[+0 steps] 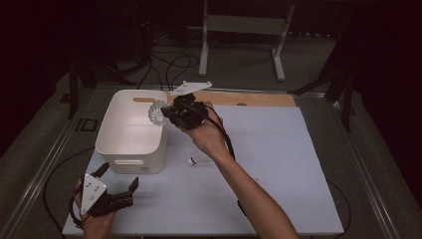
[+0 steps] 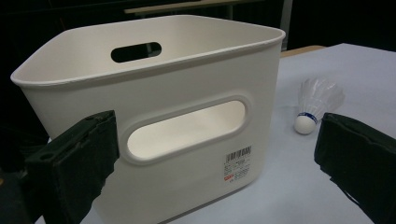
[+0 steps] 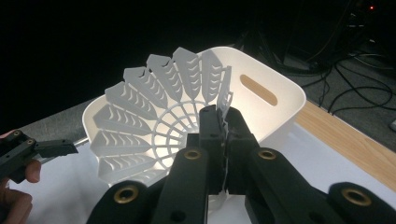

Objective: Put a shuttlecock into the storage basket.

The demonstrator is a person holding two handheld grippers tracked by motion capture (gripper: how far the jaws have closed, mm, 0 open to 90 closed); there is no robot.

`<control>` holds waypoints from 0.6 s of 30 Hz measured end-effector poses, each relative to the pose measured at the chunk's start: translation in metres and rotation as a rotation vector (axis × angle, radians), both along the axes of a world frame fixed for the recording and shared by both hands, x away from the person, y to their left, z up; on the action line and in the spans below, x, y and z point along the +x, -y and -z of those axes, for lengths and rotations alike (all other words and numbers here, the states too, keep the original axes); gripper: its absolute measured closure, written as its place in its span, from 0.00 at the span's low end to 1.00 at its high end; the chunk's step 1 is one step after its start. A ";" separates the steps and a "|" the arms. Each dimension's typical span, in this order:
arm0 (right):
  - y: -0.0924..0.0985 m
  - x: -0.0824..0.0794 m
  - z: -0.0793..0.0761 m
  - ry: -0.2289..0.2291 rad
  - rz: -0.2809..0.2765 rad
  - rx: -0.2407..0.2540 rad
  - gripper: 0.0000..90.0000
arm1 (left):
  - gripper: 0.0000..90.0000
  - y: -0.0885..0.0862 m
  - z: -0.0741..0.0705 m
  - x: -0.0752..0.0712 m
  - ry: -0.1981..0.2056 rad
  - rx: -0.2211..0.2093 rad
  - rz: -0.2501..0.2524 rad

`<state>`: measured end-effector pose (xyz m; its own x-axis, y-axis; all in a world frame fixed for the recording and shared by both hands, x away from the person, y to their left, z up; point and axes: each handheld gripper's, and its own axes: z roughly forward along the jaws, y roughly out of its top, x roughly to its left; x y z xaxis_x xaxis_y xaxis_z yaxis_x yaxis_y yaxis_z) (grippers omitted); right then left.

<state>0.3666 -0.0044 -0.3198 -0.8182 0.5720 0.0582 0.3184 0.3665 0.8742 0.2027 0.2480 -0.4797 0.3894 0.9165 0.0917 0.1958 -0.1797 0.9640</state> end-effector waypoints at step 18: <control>-0.026 -0.008 0.005 0.004 -0.053 -0.018 0.99 | 0.01 -0.001 0.000 0.000 0.000 -0.005 -0.001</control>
